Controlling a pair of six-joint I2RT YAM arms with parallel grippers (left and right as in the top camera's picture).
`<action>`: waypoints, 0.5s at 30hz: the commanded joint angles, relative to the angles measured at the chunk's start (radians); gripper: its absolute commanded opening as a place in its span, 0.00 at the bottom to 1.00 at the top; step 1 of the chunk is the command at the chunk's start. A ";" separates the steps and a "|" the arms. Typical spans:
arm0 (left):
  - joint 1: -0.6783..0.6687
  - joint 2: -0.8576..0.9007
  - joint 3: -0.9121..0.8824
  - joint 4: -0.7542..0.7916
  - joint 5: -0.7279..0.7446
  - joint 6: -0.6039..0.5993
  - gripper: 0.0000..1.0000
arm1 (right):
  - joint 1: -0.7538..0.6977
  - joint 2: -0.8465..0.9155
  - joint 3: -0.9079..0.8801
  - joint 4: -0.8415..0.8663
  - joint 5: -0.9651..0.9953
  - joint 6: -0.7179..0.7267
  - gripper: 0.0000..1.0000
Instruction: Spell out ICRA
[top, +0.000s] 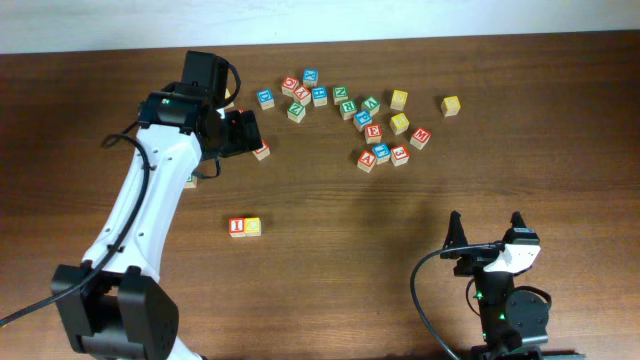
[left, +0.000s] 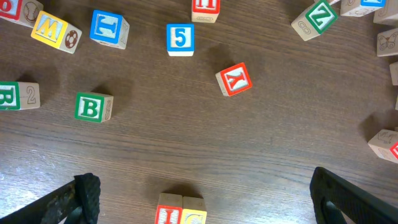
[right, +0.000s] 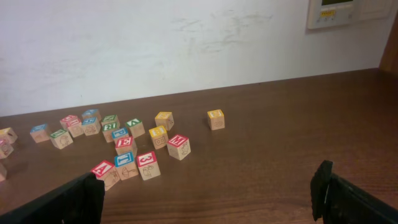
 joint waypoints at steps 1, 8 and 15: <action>0.000 0.000 0.019 -0.002 -0.016 0.008 0.99 | -0.008 -0.008 -0.005 -0.008 0.009 -0.007 0.98; 0.000 0.000 0.019 -0.002 -0.016 0.008 0.99 | -0.008 -0.008 -0.005 -0.008 -0.032 -0.006 0.98; 0.000 0.000 0.019 -0.002 -0.016 0.009 0.99 | -0.008 -0.008 0.034 0.000 -0.213 -0.007 0.98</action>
